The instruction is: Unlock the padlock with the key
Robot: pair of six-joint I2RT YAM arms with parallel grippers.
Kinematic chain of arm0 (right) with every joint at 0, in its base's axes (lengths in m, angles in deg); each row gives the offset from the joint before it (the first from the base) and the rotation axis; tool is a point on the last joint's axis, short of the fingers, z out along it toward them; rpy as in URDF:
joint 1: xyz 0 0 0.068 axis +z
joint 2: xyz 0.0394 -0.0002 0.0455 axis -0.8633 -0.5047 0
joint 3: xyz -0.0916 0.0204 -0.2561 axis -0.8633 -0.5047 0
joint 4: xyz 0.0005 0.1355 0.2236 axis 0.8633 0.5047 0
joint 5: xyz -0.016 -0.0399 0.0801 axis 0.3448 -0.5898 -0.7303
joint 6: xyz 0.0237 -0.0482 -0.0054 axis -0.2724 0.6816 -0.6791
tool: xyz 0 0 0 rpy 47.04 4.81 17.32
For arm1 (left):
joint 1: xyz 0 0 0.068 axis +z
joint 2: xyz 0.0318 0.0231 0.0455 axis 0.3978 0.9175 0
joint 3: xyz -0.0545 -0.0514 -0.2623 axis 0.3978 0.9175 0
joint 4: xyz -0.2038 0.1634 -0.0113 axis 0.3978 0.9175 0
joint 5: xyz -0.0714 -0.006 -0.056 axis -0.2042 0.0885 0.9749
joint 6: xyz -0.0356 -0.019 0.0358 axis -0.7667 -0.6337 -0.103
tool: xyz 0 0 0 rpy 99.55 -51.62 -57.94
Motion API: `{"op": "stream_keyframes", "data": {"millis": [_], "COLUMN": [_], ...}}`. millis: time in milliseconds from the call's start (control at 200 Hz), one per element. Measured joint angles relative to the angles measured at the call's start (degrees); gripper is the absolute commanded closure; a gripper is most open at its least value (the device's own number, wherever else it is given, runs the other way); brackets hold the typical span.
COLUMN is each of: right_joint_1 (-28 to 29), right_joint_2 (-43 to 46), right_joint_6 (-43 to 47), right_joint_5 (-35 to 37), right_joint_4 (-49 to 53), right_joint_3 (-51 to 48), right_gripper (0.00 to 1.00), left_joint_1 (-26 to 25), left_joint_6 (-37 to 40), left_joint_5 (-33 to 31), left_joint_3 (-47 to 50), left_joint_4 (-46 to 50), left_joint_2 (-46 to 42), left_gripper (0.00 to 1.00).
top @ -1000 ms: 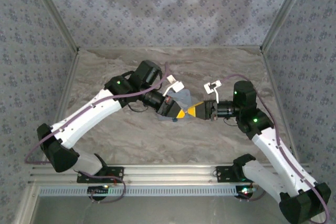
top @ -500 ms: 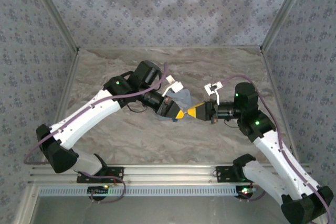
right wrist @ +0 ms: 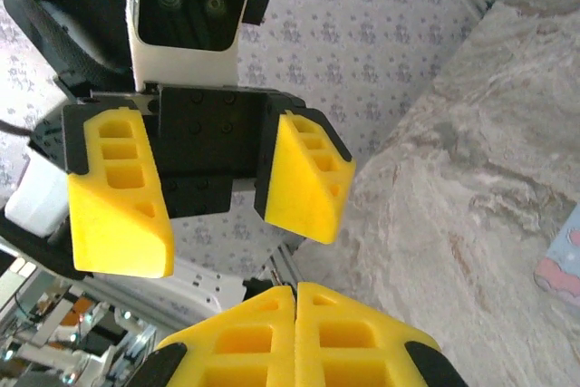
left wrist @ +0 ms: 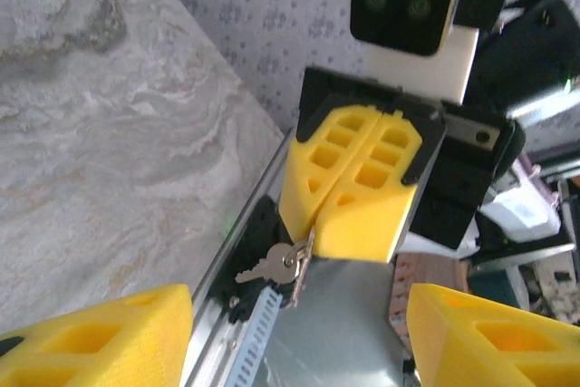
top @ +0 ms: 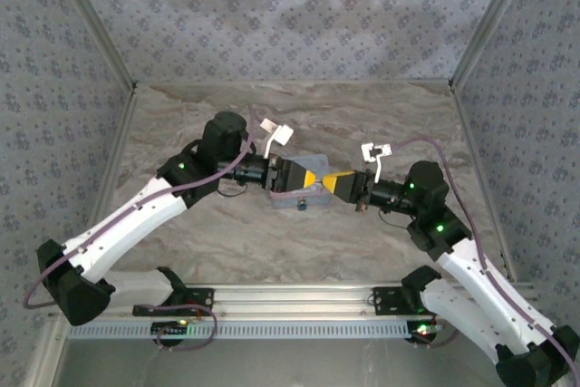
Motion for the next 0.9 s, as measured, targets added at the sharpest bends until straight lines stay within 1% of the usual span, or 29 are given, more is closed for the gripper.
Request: {"op": "stream_keyframes", "data": {"millis": [60,120,245,275,360,390,420,485,505,550,585,620,705,755,814,899], "right_joint_1": [1.3,2.5,4.4,4.7,5.1,5.2,5.2,5.3,5.3,5.4,5.4,5.4,5.4,5.4,5.4,5.4], "right_joint_2": [0.0,0.0,0.0,0.0,0.0,0.0,0.0,0.1,0.1,0.1,0.1,0.1,0.2,0.3,0.4,0.5], "right_joint_6": [-0.5,-0.9,-1.1,-1.2,-1.3,-1.3,-1.3,-1.3,-1.3,-1.3,-1.5,-1.6,-2.1,-2.3,-2.5,-2.6], "right_joint_5": [2.0,3.7,6.5,7.1,8.3,8.6,8.9,9.4,9.5,10.1,10.5,10.9,11.3,11.3,11.3,11.3], "right_joint_4": [-1.5,-2.9,-4.9,-5.2,-5.9,-6.0,-6.2,-6.4,-6.5,-6.7,-6.8,-6.8,-7.5,-7.9,-8.1,-8.4], "right_joint_3": [-0.1,-0.1,-0.5,-0.7,-1.1,-1.2,-1.2,-1.3,-1.4,-1.5,-1.7,-1.9,-2.3,-2.3,-2.3,-2.3], "right_gripper": [1.00,1.00,1.00,1.00,1.00,1.00,1.00,1.00,1.00,1.00,1.00,1.00,1.00,1.00,1.00,1.00], "left_joint_1": [0.0,-0.2,-0.6,-0.8,-1.1,-1.1,-1.0,-1.1,-1.1,-1.1,-1.2,-1.2,-1.3,-1.3,-1.3,-1.3], "left_joint_6": [-1.3,-2.4,-4.4,-4.8,-4.9,-5.0,-5.1,-5.2,-5.0,-5.6,-5.7,-5.5,-6.0,-5.8,-6.1,-6.3], "left_joint_5": [-0.9,-1.5,-2.2,-2.2,-2.3,-2.5,-2.5,-2.5,-2.5,-2.5,-2.5,-2.5,-2.5,-2.5,-2.5,-2.5], "left_joint_3": [0.9,1.5,2.2,2.2,2.3,2.3,2.4,2.4,2.4,2.5,2.5,2.5,2.7,2.9,3.0,3.0], "left_joint_4": [-2.4,-4.4,-7.1,-7.7,-9.2,-9.3,-9.5,-9.8,-10.0,-10.2,-10.3,-10.4,-10.5,-10.6,-10.7,-10.9], "left_joint_2": [-0.3,-0.3,-0.3,-0.3,-0.3,-0.3,-0.3,-0.3,-0.3,-0.3,-0.3,-0.4,-0.4,-0.4,-0.4,-0.4], "left_gripper": [0.43,0.52,0.84,0.90,0.97,0.98,0.96,0.81,0.77,0.73,0.73,0.73,0.82,0.83,0.89,1.00]}}
